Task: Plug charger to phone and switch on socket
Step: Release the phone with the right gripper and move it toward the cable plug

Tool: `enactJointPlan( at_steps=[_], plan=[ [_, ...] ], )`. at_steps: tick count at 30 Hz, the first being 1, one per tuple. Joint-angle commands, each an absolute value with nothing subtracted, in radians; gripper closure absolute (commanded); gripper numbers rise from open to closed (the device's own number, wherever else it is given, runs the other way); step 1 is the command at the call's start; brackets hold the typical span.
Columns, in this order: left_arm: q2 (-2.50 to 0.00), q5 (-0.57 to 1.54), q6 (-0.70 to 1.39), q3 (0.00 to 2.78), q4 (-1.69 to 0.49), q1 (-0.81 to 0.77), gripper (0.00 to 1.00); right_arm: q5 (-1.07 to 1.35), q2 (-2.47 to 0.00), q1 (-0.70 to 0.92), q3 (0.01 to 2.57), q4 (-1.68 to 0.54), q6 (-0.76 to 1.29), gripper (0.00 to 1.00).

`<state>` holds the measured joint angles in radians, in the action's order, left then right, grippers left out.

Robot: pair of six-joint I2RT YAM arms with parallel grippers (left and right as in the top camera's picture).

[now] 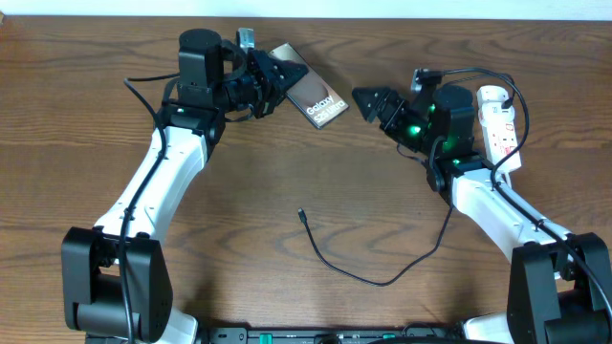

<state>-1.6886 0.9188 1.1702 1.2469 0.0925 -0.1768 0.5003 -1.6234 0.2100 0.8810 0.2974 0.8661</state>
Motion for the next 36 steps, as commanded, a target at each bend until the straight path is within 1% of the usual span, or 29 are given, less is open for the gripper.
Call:
enactJointPlan(
  at_steps=[1, 8, 15, 18, 24, 28, 36],
  plan=[
    [-1.679, 1.061, 1.154, 1.261, 0.102, -0.164, 0.93, 0.479, -1.607, 0.213, 0.888, 0.241, 0.714, 0.01],
    [-1.679, 1.219, 1.154, 1.261, 0.102, -0.104, 0.93, 0.469, -1.607, 0.231, 0.888, 0.122, 0.625, 0.01],
    [-1.679, 1.251, 1.142, 1.261, 0.103, -0.044, 0.93, 0.405, -1.607, 0.284, 0.902, 0.068, 0.588, 0.01],
    [-1.679, 1.253, 1.142, 1.261, 0.103, -0.007, 0.93, 0.348, -1.607, 0.315, 0.945, -0.027, 0.547, 0.01],
    [-1.679, 1.274, 1.142, 1.261, 0.107, 0.077, 0.93, 0.231, -1.607, 0.392, 1.103, -0.308, 0.429, 0.01],
    [-1.679, 1.291, 1.142, 1.261, 0.111, 0.129, 0.93, 0.158, -1.607, 0.451, 1.185, -0.445, 0.385, 0.01],
    [-1.679, 1.346, 1.137, 1.261, 0.115, 0.195, 0.93, 0.148, -1.621, 0.559, 1.2, -0.534, 0.389, 0.01]
  ],
)
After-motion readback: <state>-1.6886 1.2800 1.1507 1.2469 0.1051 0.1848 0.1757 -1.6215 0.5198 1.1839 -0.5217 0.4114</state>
